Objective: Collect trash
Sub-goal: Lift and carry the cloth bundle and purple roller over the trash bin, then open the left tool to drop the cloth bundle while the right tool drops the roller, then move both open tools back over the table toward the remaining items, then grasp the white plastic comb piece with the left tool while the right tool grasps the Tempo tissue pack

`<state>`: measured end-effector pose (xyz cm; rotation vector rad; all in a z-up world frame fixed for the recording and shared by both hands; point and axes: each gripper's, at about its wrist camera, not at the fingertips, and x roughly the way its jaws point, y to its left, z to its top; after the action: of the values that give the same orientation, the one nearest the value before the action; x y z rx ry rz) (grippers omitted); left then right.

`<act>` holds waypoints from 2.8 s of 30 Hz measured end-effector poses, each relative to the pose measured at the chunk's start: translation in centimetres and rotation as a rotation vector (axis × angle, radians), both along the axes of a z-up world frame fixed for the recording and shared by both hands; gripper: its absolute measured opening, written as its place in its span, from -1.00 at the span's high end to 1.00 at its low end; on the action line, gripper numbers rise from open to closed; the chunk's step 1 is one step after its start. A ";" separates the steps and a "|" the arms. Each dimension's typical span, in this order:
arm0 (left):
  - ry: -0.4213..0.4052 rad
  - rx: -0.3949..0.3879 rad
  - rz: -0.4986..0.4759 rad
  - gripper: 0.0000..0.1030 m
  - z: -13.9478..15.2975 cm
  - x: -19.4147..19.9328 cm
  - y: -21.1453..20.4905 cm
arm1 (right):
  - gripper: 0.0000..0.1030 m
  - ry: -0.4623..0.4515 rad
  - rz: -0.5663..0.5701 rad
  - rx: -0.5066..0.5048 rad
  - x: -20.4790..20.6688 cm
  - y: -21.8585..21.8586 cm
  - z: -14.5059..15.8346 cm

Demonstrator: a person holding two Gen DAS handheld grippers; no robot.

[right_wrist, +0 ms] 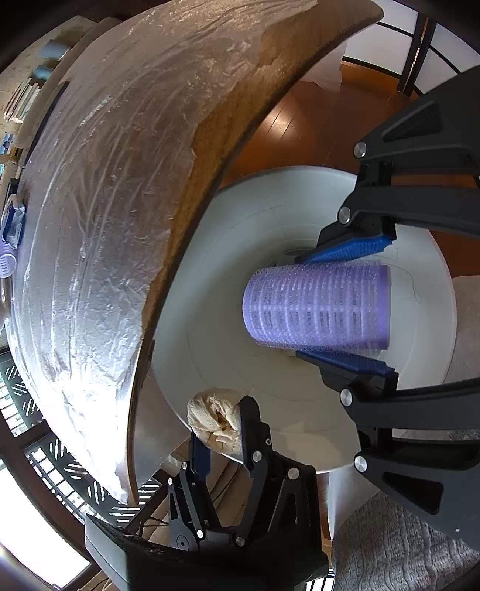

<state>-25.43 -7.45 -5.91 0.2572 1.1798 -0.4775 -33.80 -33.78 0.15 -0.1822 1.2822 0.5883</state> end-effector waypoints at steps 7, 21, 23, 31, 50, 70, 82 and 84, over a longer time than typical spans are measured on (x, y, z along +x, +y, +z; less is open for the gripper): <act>0.013 0.014 0.002 -0.01 -1.1 0.0 0.1 | 0.16 0.012 0.012 -0.012 -0.1 0.4 -0.8; 0.025 0.050 -0.024 -0.01 -2.5 0.0 -0.5 | 0.16 0.029 0.012 -0.046 -0.7 0.9 -2.4; 0.027 0.055 -0.028 -0.01 -2.6 0.0 -1.0 | 0.16 0.032 0.016 -0.049 -0.5 0.9 -2.4; 0.033 0.077 -0.046 -0.02 -3.3 0.3 -1.9 | 0.16 0.041 0.027 -0.066 -0.4 1.0 -3.0; -0.382 -0.092 0.086 -0.97 14.9 2.8 2.4 | -0.92 -0.442 -0.209 -0.058 3.2 -3.8 12.7; -0.257 -0.228 0.297 -0.97 11.2 27.3 3.4 | -0.69 -0.288 -0.425 0.051 27.1 4.1 6.7; -0.220 -0.207 0.251 -0.87 8.7 29.7 2.0 | -0.46 -0.293 -0.466 -0.017 29.8 3.5 4.7; -0.208 -0.206 0.246 -0.77 8.4 30.0 1.8 | -0.46 -0.308 -0.444 -0.025 29.9 4.0 4.6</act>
<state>4.61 -5.66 2.51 -0.0171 0.9357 -0.3435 -3.91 -29.81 4.77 -0.0044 0.9877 0.1546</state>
